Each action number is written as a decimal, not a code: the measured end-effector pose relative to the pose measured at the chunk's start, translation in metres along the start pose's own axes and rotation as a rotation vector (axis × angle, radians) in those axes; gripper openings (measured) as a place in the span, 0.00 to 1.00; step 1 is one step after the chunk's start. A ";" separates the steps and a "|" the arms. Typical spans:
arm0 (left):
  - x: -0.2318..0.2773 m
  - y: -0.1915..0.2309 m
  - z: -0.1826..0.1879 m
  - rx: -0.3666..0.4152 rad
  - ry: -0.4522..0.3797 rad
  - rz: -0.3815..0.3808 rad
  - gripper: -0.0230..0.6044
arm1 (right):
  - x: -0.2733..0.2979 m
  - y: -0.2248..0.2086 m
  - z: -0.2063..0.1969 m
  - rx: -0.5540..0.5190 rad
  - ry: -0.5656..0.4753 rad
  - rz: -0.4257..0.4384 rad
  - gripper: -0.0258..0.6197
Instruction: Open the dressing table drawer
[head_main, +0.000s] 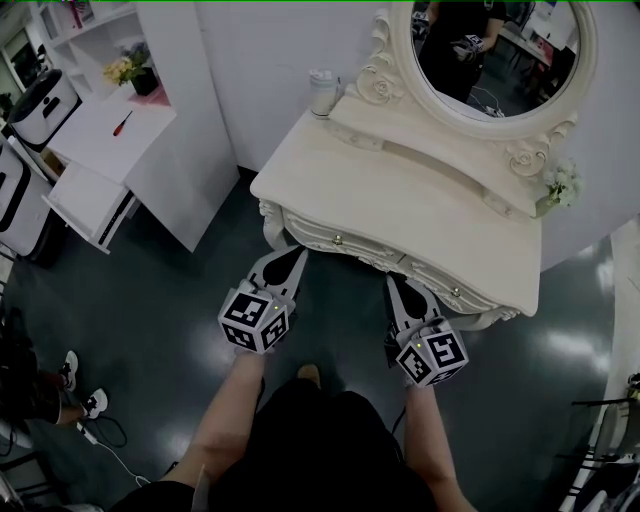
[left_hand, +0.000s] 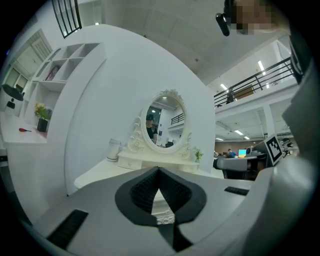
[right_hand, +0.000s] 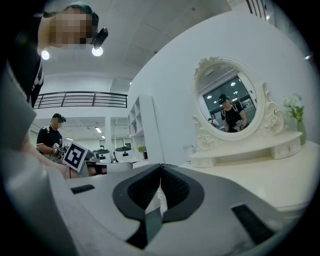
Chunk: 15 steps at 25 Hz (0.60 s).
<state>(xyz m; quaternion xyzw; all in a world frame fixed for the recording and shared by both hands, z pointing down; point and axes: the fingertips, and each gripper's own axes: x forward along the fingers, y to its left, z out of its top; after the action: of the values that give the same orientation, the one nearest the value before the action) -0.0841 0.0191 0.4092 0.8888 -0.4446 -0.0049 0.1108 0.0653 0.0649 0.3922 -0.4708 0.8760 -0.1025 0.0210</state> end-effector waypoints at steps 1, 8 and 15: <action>0.002 0.002 0.000 -0.004 0.001 -0.002 0.04 | 0.003 0.000 -0.001 0.003 0.004 -0.001 0.05; 0.012 0.014 -0.004 -0.026 0.004 -0.006 0.04 | 0.020 -0.001 -0.002 -0.002 0.027 0.004 0.05; 0.029 0.024 -0.010 -0.029 0.017 -0.003 0.04 | 0.039 -0.012 -0.012 0.013 0.051 0.014 0.05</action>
<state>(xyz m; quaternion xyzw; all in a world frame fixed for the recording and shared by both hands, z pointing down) -0.0850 -0.0159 0.4260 0.8877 -0.4424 -0.0039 0.1274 0.0520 0.0275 0.4085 -0.4617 0.8789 -0.1199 0.0024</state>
